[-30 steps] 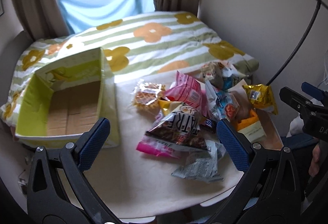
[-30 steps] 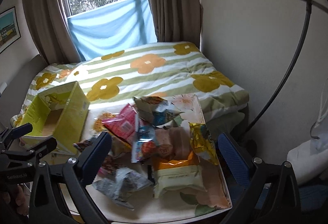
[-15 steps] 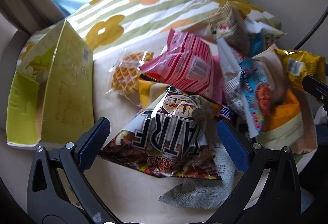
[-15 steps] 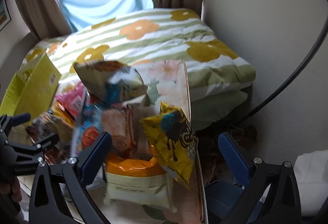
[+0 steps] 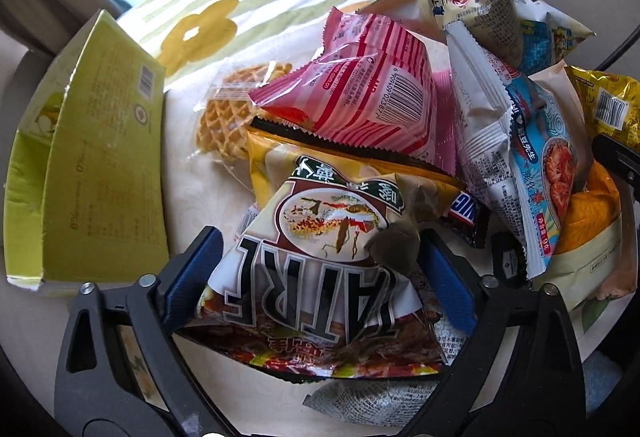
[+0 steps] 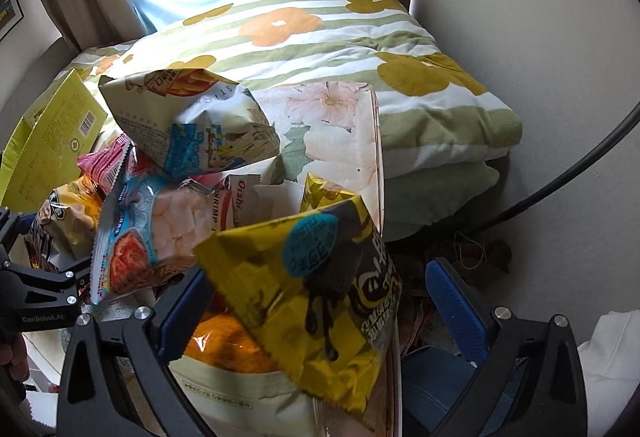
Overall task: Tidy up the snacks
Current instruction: 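Grasp the white chip bag with left tool while right grasps yellow-black bag, then carry both bags over the cardboard box and open both tools to drop them, then move both tools back from the box toward the snack pile, then grasp the grey printed bag with left tool while right grasps orange-topped bag, then carry both bags over the cardboard box and release them inside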
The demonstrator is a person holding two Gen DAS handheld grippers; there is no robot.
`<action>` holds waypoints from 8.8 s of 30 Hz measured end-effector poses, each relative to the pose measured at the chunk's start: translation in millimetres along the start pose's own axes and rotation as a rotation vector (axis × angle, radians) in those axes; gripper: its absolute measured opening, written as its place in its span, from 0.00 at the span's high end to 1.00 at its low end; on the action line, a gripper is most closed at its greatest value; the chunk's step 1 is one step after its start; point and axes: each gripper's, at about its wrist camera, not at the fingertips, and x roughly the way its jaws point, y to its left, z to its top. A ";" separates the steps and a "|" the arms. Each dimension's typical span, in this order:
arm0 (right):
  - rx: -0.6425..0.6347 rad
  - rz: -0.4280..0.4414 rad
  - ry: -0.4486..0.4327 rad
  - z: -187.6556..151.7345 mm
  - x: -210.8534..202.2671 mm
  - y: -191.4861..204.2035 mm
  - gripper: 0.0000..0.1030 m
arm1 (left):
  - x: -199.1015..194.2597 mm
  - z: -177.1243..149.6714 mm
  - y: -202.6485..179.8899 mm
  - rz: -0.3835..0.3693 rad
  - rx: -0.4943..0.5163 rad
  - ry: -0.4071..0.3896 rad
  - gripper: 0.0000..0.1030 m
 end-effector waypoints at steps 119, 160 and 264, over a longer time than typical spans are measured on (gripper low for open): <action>-0.233 0.229 -0.070 101.4 -38.4 434.0 0.00 | -99.7 -95.5 425.5 0.021 -0.369 -0.284 0.02; 0.008 -0.023 -0.150 -33.0 -150.6 94.0 0.00 | -162.4 -90.5 64.2 -0.207 -0.057 -0.366 0.02; -0.191 0.279 -0.214 102.0 -103.5 309.7 0.18 | -153.1 -40.9 345.4 -0.094 -0.338 -0.425 0.43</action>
